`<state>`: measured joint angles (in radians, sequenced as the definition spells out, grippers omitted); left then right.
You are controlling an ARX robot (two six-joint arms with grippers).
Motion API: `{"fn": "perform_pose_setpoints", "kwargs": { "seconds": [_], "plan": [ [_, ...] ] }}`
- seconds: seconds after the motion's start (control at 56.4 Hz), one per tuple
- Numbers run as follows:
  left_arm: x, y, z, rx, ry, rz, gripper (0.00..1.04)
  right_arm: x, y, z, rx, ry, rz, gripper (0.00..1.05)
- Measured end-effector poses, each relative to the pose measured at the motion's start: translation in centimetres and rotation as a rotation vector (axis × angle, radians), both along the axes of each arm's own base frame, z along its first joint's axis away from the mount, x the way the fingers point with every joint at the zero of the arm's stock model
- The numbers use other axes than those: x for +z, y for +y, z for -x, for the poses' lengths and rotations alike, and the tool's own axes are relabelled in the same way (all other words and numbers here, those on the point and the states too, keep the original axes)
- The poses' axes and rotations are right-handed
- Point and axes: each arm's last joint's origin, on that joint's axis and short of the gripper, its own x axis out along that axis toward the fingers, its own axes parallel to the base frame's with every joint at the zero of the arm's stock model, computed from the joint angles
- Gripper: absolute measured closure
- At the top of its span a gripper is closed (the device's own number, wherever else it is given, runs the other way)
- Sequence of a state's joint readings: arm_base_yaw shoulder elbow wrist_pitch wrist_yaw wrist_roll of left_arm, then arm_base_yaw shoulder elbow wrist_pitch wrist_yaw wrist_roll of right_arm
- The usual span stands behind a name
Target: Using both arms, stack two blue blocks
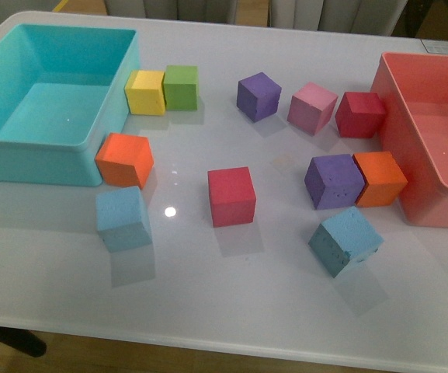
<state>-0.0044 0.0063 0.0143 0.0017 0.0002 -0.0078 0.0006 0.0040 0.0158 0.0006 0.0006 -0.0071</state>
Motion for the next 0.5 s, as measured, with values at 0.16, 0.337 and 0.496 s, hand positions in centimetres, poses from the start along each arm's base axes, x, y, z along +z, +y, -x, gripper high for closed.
{"fn": "perform_pose_setpoints", "kwargs": {
  "seconds": [0.16, 0.337, 0.496],
  "plan": [
    [0.0, 0.0, 0.0, 0.0, 0.0, 0.0, 0.09, 0.0, 0.0, 0.0, 0.0, 0.0, 0.0, 0.09],
    [0.0, 0.0, 0.0, 0.0, 0.0, 0.0, 0.09, 0.0, 0.0, 0.0, 0.0, 0.0, 0.0, 0.09],
    [0.0, 0.0, 0.0, 0.0, 0.0, 0.0, 0.09, 0.0, 0.0, 0.0, 0.0, 0.0, 0.0, 0.09]
  ]
}}
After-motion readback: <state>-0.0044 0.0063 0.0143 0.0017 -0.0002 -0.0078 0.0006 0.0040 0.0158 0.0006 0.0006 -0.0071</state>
